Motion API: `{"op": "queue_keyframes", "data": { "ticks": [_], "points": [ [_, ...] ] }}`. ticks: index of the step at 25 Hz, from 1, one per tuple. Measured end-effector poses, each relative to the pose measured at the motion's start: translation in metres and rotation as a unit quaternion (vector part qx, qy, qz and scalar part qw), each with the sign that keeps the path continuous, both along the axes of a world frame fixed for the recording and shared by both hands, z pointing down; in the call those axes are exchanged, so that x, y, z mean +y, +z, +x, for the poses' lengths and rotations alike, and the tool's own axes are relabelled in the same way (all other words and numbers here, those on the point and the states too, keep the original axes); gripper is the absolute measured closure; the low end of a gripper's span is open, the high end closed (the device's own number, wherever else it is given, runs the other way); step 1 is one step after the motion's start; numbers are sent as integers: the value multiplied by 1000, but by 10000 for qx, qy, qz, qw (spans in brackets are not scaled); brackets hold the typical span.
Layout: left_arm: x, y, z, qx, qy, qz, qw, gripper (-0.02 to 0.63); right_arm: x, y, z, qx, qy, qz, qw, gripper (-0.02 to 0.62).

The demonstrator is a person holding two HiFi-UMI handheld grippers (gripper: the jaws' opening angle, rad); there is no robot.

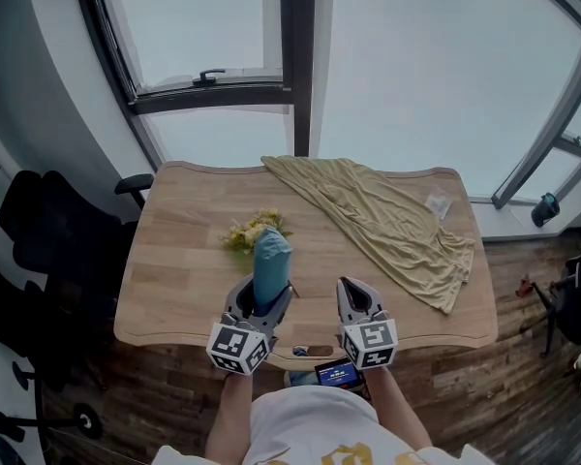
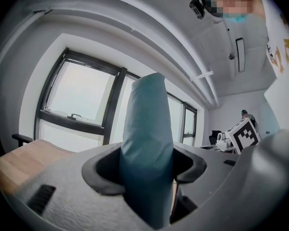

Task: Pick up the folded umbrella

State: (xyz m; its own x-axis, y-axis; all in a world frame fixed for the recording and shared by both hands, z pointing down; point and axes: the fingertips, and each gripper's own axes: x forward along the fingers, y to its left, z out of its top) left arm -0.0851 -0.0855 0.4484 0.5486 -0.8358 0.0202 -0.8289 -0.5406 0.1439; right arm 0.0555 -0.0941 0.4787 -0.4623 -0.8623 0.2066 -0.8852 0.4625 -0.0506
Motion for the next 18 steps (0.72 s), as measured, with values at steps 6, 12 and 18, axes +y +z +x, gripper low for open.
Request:
{"op": "queue_keyframes", "data": {
  "ticks": [6,12,18],
  "points": [
    [-2,-3,-2,77,-11,7,10000,327,1,-1,-1,45,-23,12,10000,584],
    [-5,-2,5,106,62,-18,9999,327,3,2,7,59,71,-35,10000,584],
    [-5,1,8,67,148,-67,9998,327,3,2,10,40,135,-66,9999,584]
  ]
}}
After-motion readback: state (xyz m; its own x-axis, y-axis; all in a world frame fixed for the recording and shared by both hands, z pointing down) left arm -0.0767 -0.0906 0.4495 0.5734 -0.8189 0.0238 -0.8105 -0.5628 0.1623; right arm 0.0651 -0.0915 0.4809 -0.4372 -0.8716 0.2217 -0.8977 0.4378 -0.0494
